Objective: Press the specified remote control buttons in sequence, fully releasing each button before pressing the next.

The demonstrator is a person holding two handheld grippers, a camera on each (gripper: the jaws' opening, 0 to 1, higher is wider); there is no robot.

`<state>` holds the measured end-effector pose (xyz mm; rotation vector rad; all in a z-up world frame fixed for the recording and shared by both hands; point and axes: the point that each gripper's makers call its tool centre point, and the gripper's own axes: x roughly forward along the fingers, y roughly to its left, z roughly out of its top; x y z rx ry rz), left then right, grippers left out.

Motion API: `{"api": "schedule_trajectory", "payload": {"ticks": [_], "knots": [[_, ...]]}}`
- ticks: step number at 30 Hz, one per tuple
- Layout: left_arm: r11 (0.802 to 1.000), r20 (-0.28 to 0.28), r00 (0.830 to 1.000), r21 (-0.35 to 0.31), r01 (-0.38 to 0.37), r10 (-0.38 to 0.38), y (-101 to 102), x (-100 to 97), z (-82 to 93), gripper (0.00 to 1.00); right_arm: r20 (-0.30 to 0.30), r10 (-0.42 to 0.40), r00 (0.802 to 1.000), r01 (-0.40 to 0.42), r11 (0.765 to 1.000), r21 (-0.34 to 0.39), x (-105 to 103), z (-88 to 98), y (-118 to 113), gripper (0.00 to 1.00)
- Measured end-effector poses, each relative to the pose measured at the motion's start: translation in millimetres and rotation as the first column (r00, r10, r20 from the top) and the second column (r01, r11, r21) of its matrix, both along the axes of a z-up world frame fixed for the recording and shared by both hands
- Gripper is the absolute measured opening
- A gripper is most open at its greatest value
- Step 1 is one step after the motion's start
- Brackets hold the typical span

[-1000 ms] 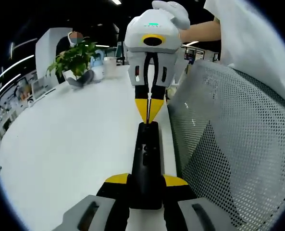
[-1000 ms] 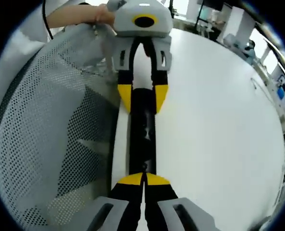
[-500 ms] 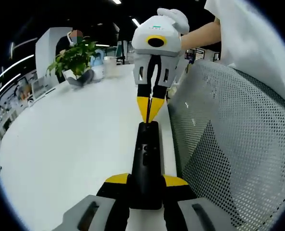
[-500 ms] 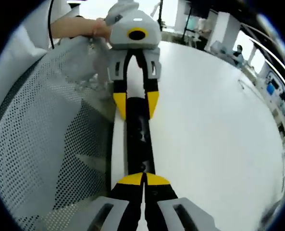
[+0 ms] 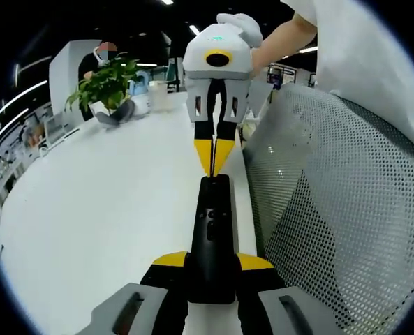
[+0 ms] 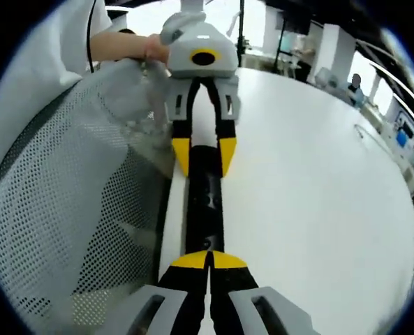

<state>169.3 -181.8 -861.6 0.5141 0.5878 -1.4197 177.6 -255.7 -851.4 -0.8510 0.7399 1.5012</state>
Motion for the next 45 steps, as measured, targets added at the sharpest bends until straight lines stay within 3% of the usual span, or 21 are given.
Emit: {"api": "schedule_trajectory", "payload": {"ticks": [5,11,16,25,28,32,35,37,40,45], "knots": [[1.000,-0.002,1.000,0.000,-0.001,0.001,-0.1,0.0,0.4,0.24,-0.028,-0.003,1.000,0.004,1.000,0.027,-3.3,5.0,9.8,0.00],[1.000,-0.002,1.000,0.000,0.000,0.000,-0.2,-0.3,0.4,0.24,0.003,0.029,1.000,-0.029,0.999,-0.023,-8.2,-3.0,2.8,0.00],[1.000,-0.002,1.000,0.002,0.001,-0.001,-0.1,-0.5,0.4,0.24,0.010,0.035,0.999,-0.035,0.999,-0.022,-7.5,-1.9,3.8,0.00],[1.000,-0.001,1.000,0.005,0.003,-0.003,0.3,-0.9,0.3,0.24,0.087,0.161,0.983,-0.150,0.981,-0.122,-9.5,-4.1,5.1,0.00],[1.000,-0.003,1.000,0.003,-0.001,0.001,0.2,-1.0,0.4,0.24,0.087,0.167,0.982,-0.155,0.979,-0.134,-8.9,-4.3,5.6,0.00],[1.000,-0.003,1.000,0.003,-0.006,0.006,0.2,-1.1,0.5,0.24,0.081,0.099,0.992,-0.088,0.988,-0.124,-7.6,-4.3,5.3,0.00],[1.000,-0.002,1.000,0.001,-0.004,0.004,0.1,-1.2,0.5,0.24,0.089,0.009,0.996,-0.002,0.997,-0.076,-7.3,-3.5,5.3,0.00],[1.000,-0.002,1.000,-0.002,-0.003,0.003,0.2,-1.0,0.6,0.24,0.085,0.003,0.996,0.002,0.998,-0.063,-6.9,-3.4,4.3,0.00],[1.000,-0.004,1.000,-0.004,-0.005,0.005,0.1,-0.6,0.7,0.24,0.038,-0.119,0.992,0.120,0.992,-0.038,-4.6,-3.1,5.6,0.00],[1.000,-0.015,1.000,-0.003,-0.014,0.014,-0.4,-0.2,0.8,0.25,0.080,-0.116,0.990,0.118,0.993,-0.025,-6.3,-3.6,4.6,0.00]]}}
